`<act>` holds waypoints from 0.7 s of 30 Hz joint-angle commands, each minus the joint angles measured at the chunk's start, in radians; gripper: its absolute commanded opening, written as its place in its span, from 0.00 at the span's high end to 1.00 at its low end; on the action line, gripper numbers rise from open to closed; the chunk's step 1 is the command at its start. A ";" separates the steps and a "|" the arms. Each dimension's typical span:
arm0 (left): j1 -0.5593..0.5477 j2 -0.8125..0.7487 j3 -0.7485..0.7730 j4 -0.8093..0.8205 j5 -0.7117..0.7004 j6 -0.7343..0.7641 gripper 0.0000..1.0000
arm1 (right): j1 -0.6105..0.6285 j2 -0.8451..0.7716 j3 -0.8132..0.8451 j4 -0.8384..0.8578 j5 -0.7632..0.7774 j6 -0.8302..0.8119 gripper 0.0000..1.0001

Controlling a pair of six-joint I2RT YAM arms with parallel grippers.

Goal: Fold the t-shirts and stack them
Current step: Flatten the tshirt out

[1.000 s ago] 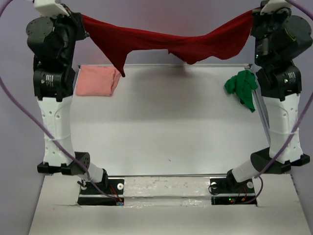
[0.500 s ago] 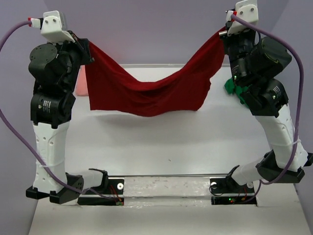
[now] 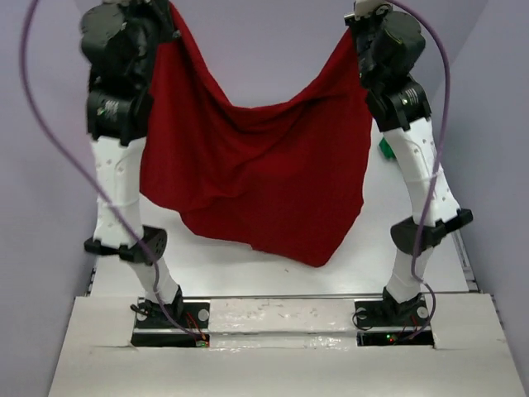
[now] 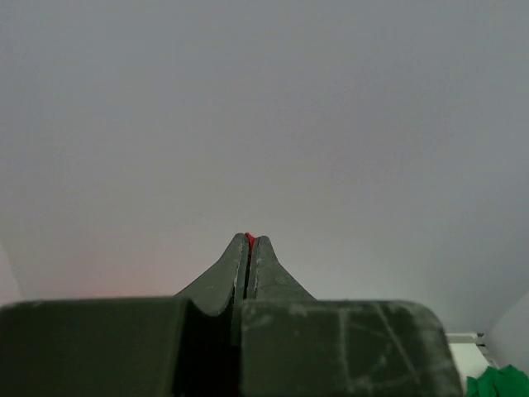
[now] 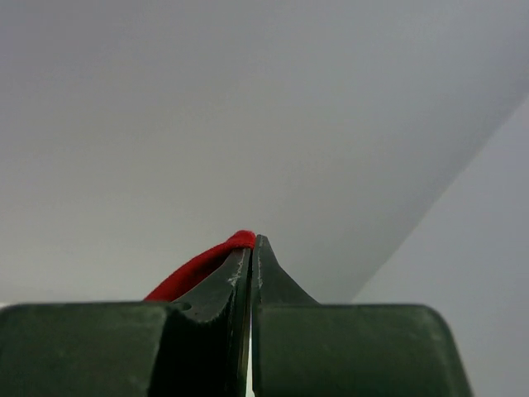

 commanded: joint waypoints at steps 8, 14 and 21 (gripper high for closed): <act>0.176 0.325 0.025 0.085 0.111 0.013 1.00 | -0.566 0.113 0.076 -0.209 -0.444 0.392 1.00; 0.293 0.167 -0.072 0.102 0.119 -0.004 1.00 | -0.578 -0.002 0.040 -0.197 -0.490 0.415 1.00; 0.291 -0.071 -0.265 0.120 0.162 -0.026 1.00 | -0.578 -0.184 -0.087 -0.177 -0.516 0.445 1.00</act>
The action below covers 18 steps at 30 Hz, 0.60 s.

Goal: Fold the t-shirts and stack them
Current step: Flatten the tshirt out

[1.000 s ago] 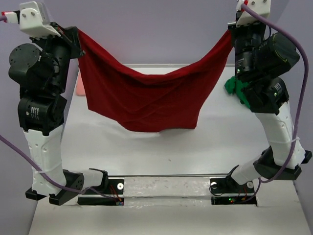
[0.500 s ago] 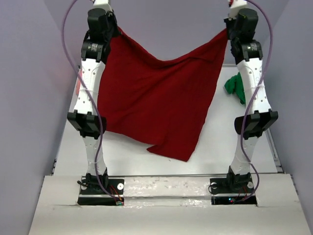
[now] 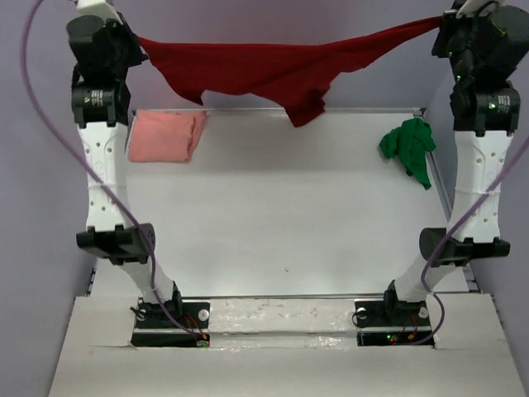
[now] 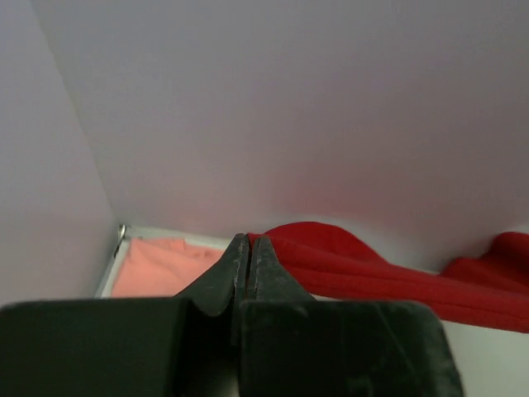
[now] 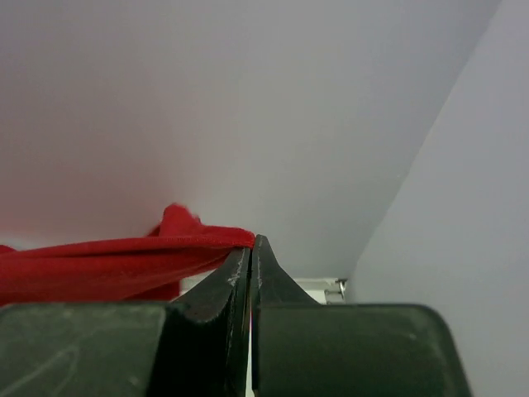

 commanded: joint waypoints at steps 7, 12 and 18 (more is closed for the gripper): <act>-0.130 -0.376 -0.131 0.067 -0.051 0.007 1.00 | 0.243 -0.223 -0.152 0.101 0.236 -0.101 1.00; -0.299 -0.424 -0.111 -0.010 -0.198 0.027 1.00 | 0.435 -0.303 -0.210 0.127 0.411 -0.203 1.00; -0.465 -0.556 -0.227 -0.006 -0.295 0.034 1.00 | 0.739 -0.428 -0.323 0.295 0.696 -0.461 1.00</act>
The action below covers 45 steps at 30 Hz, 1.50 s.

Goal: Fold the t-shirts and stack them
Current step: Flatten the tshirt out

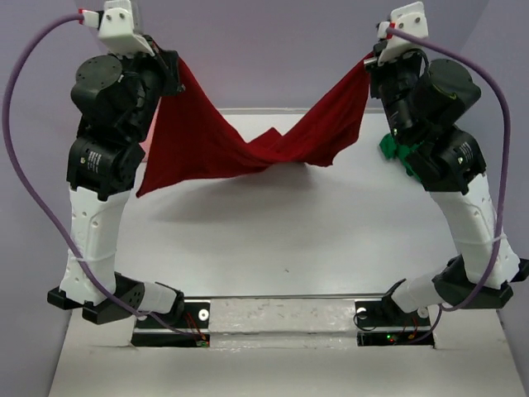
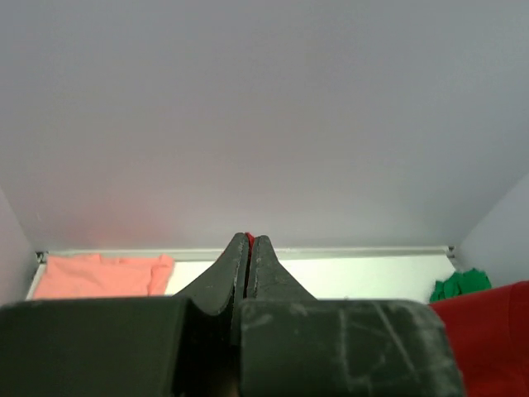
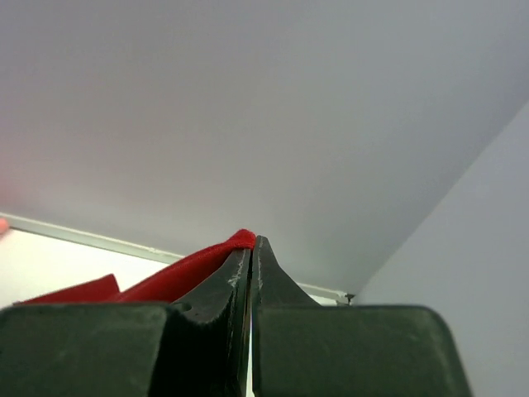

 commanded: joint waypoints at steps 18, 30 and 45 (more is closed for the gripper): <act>-0.086 0.043 -0.298 0.200 -0.081 0.042 1.00 | 0.059 -0.006 -0.242 0.188 0.079 -0.027 1.00; 0.069 0.604 0.379 0.135 0.015 0.042 1.00 | -0.254 0.494 0.404 0.030 -0.162 0.065 1.00; 0.025 0.271 -0.200 0.377 -0.087 0.049 1.00 | -0.280 0.104 -0.179 0.216 -0.222 0.240 1.00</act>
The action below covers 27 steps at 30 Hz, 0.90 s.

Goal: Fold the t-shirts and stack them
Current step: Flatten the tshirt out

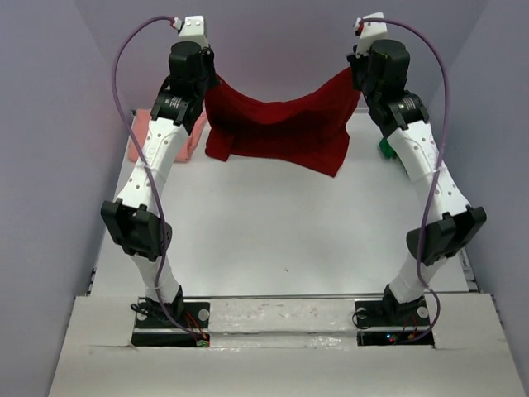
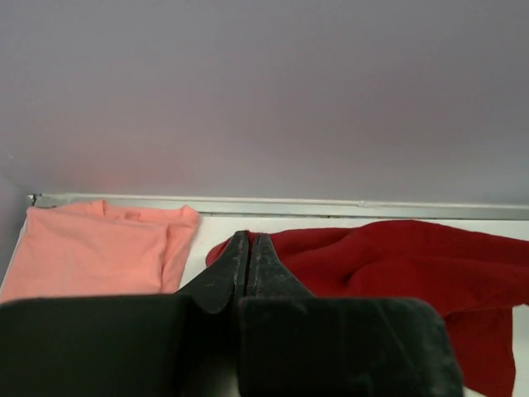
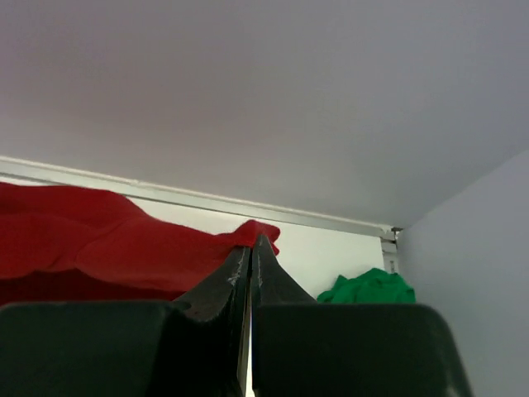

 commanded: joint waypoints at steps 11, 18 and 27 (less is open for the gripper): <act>-0.199 -0.727 -0.602 0.157 -0.237 -0.016 1.00 | 0.163 -0.864 -0.693 0.015 0.197 0.116 1.00; -0.247 -0.907 -0.712 0.074 -0.332 -0.001 1.00 | 0.178 -1.006 -0.711 -0.170 0.240 0.166 1.00; -0.217 -0.707 -0.596 0.126 -0.308 0.050 1.00 | 0.178 -0.769 -0.629 0.057 0.267 0.018 1.00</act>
